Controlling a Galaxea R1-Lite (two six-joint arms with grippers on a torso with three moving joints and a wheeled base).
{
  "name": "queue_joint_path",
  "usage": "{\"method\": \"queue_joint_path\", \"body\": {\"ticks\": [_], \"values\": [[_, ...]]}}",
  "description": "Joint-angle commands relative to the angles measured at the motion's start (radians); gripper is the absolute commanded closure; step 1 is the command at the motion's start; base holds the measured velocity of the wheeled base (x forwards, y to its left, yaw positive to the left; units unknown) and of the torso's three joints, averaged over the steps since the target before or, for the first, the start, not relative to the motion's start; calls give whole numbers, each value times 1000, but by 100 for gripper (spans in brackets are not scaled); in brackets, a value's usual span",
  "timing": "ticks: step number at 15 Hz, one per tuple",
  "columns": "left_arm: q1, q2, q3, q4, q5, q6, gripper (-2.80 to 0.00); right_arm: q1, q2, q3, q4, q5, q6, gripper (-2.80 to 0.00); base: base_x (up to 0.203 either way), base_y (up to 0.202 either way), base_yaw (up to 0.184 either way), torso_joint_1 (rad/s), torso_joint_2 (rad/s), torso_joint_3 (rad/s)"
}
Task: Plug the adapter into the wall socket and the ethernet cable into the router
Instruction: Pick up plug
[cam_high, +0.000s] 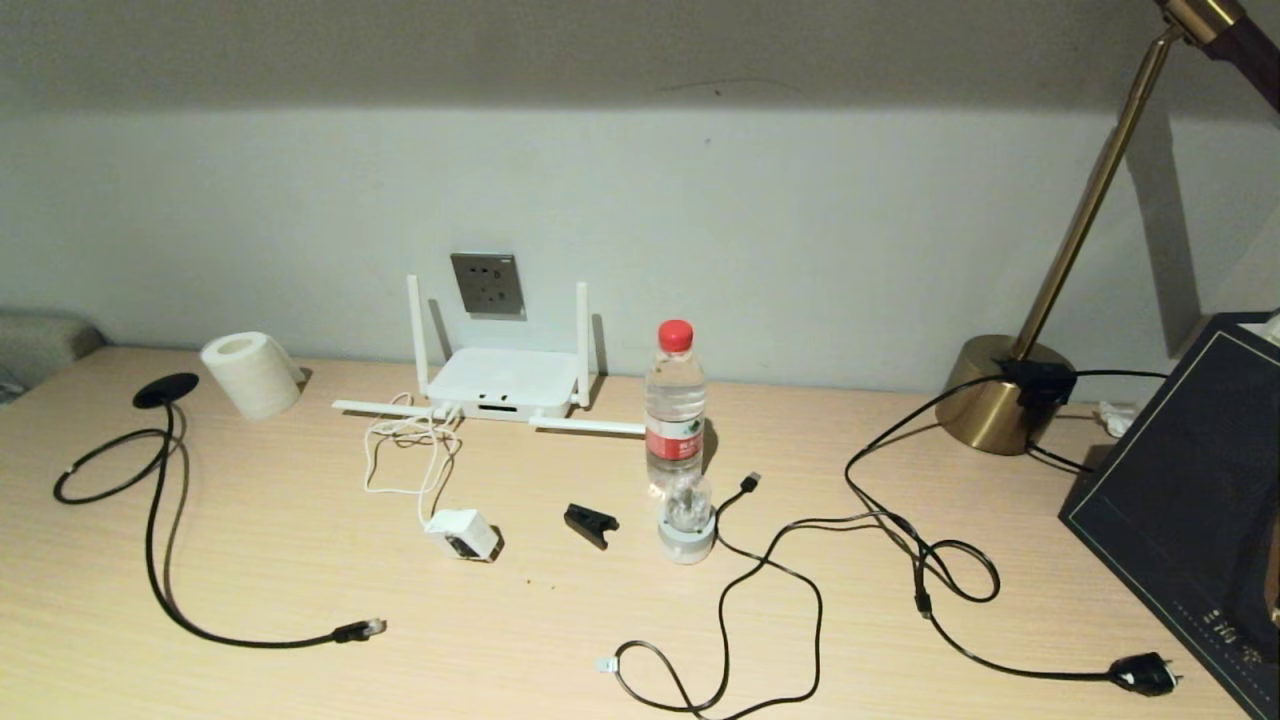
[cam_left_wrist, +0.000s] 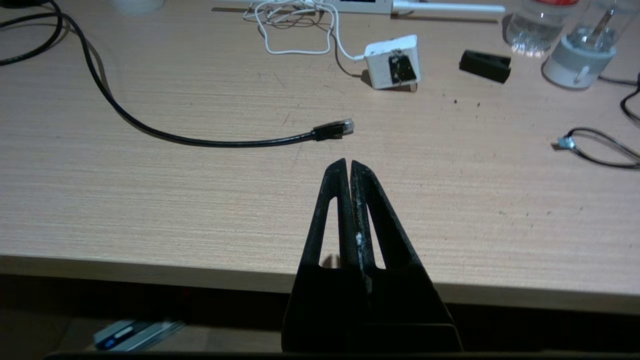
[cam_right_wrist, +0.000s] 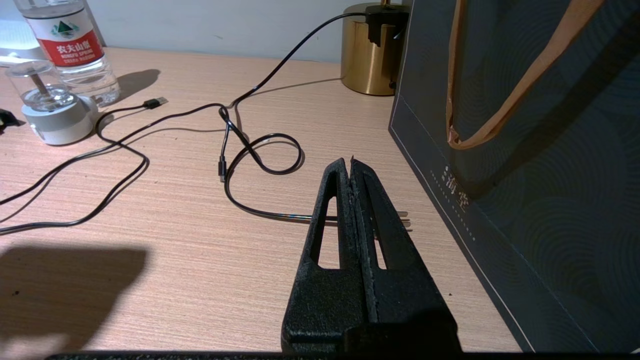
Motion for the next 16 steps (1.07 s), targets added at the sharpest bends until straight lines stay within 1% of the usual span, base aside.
{"method": "queue_joint_path", "body": {"ticks": [1,3,5,6,7,9,11,12,13,15,16], "values": [[-1,22,-86,3,-23,40,0,0,0,35,-1,0,0,0,0,0,0,0,0,0],[-2,146,-202,4,-99,64,0,0,1,35,-1,0,0,0,0,0,0,0,0,0],[-14,386,-355,7,-209,97,0,0,1,35,0,0,0,0,0,0,0,0,0,0],[-23,526,-424,7,-264,133,0,0,0,35,-1,0,0,0,0,0,0,0,0,0],[-31,663,-481,6,-302,189,0,0,2,35,-1,0,0,0,0,0,0,0,0,0],[-42,950,-610,3,-361,341,0,0,2,35,-1,0,0,0,0,0,0,0,0,0],[-51,1186,-732,3,-408,526,0,0,2,35,-1,0,0,0,0,0,0,0,0,0],[-56,1284,-785,2,-437,642,0,0,1,35,-1,0,0,0,0,0,0,0,0,0],[-59,1370,-835,3,-462,776,0,0,2,35,-1,0,0,0,0,0,0,0,0,0],[-67,1494,-910,13,-512,1095,0,0,2,35,-1,0,0,0,0,0,0,0,0,0],[-74,1545,-932,29,-544,1238,0,0,0,35,-1,0,0,0,0,0,0,0,0,0]]}}
